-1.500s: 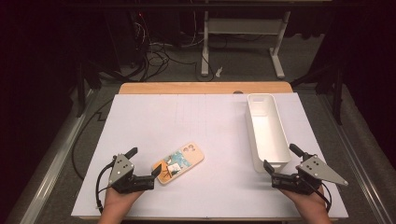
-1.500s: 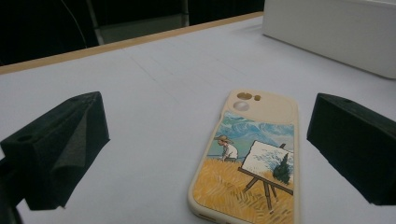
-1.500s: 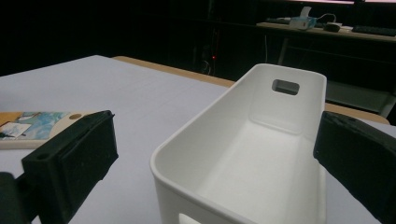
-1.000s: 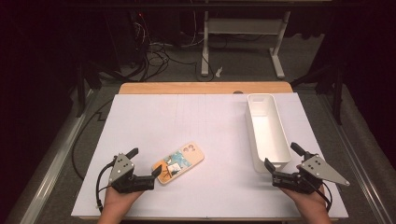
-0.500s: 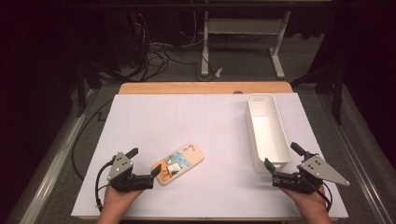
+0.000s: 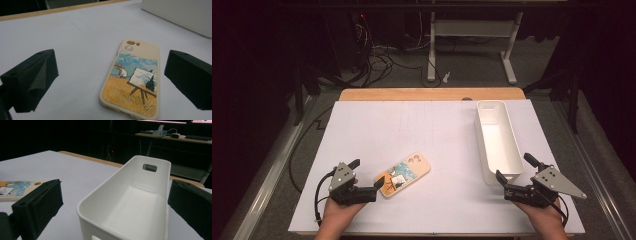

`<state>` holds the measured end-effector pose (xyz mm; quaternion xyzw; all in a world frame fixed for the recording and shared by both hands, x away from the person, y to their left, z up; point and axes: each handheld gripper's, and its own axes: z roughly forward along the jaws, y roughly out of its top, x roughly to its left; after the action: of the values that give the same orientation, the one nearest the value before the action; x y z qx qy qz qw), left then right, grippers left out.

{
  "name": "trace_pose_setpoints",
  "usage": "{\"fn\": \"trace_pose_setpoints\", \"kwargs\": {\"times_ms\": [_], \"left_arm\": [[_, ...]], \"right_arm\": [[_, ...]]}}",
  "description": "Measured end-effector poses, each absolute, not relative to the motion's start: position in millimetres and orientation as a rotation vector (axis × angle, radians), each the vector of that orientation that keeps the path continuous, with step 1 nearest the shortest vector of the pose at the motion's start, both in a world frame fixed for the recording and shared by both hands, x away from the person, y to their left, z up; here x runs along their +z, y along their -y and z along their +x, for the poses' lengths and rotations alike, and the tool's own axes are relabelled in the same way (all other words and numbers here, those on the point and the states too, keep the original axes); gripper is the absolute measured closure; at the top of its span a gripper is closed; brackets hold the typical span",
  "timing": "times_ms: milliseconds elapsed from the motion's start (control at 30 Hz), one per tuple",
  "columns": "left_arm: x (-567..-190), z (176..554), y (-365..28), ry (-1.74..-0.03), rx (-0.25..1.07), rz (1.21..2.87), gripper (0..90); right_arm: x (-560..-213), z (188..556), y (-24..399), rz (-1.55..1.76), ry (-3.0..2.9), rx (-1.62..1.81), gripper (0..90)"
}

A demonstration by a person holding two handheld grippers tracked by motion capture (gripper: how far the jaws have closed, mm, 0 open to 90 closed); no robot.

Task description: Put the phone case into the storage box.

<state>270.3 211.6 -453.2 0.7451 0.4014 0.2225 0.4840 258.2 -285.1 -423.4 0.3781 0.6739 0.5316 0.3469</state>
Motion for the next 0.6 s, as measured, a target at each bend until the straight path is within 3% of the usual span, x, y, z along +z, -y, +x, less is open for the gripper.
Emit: {"fn": "trace_pose_setpoints", "kwargs": {"times_ms": [333,600], "left_arm": [[-453.3,272.4,-213.6,-1.037,0.566,1.893,0.1],[-459.6,278.3,-212.4,-1.092,0.491,2.004,0.1]], "right_arm": [[-423.3,258.4,286.9,0.990,-1.754,1.383,0.1],[-423.5,258.0,287.7,0.994,-1.752,1.382,0.1]]}}
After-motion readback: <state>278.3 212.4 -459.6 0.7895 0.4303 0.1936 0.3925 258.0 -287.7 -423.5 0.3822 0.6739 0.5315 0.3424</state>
